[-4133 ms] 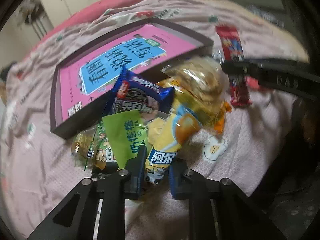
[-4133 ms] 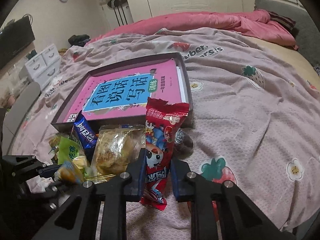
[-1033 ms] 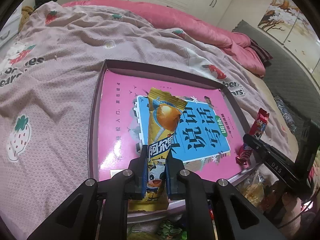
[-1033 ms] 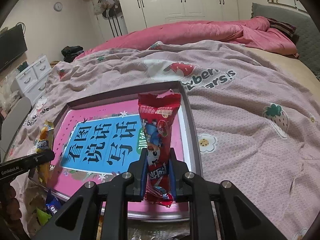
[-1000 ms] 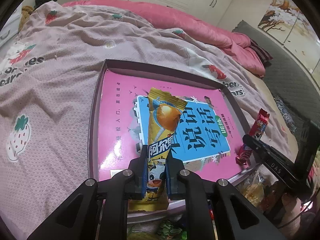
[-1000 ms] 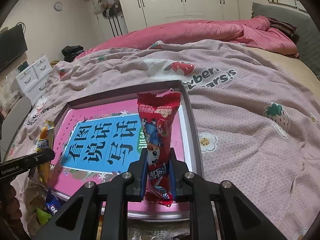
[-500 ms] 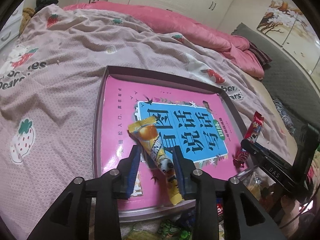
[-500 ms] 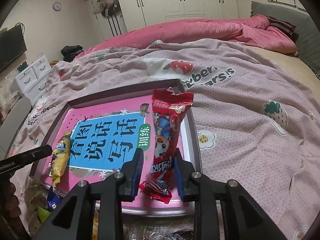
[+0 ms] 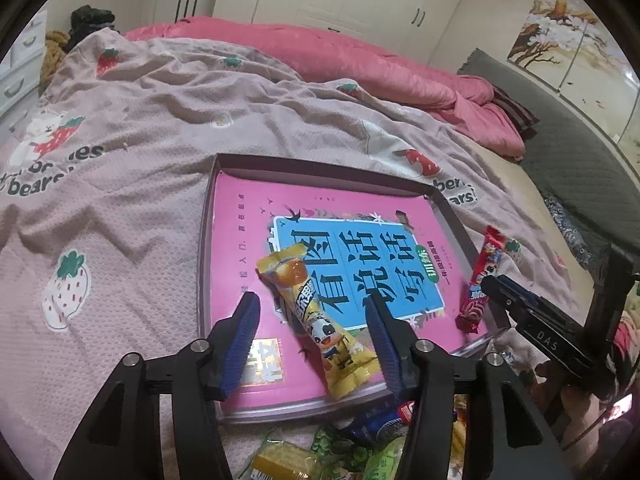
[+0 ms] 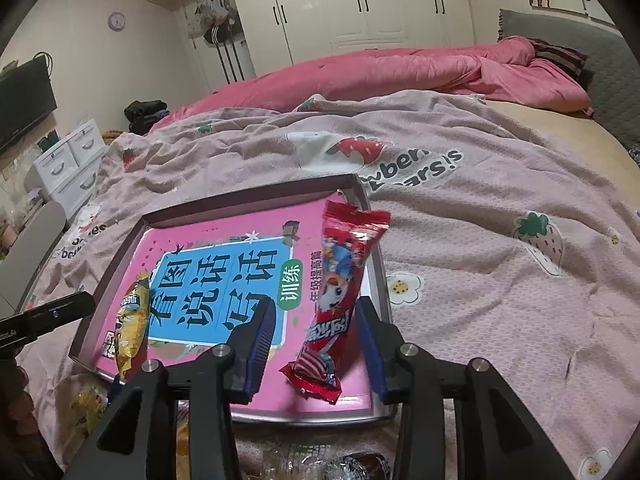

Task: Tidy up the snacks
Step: 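Open the left gripper onto the book while the right releases the candy stick beside it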

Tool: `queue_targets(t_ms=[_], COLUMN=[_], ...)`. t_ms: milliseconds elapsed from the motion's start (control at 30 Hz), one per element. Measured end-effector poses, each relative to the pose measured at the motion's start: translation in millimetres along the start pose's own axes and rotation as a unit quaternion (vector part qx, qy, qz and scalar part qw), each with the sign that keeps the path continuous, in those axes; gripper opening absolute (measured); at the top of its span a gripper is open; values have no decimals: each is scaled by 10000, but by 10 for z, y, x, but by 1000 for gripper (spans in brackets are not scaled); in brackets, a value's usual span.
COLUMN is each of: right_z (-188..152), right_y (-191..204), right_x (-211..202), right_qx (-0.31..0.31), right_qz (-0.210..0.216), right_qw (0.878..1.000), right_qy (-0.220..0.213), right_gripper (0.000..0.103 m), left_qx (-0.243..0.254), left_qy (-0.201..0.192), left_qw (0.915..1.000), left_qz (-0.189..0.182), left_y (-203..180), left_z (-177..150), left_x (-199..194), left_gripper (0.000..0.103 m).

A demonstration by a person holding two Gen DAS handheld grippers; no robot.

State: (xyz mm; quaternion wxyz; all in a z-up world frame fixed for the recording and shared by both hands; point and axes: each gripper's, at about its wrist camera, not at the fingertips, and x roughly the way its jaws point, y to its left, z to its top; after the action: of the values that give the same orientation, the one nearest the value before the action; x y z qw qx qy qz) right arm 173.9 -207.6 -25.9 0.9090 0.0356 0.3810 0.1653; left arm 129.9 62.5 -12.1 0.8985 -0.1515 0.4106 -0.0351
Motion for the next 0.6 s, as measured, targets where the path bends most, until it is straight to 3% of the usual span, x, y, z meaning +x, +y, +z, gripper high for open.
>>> queue_targets(t_ms=[600], right_z=[6], right_y=[126], right_x=[-447], right_qx=[-202], right_qz=[251], right_qw=[9989], right_qy=[-346], right_gripper=[49], left_qx=[99], left_qy=[-199], left_qw=[9997], left_qz=[-95], left_y=[-61], left_z=[11], left_x=[-323], left_gripper=[70])
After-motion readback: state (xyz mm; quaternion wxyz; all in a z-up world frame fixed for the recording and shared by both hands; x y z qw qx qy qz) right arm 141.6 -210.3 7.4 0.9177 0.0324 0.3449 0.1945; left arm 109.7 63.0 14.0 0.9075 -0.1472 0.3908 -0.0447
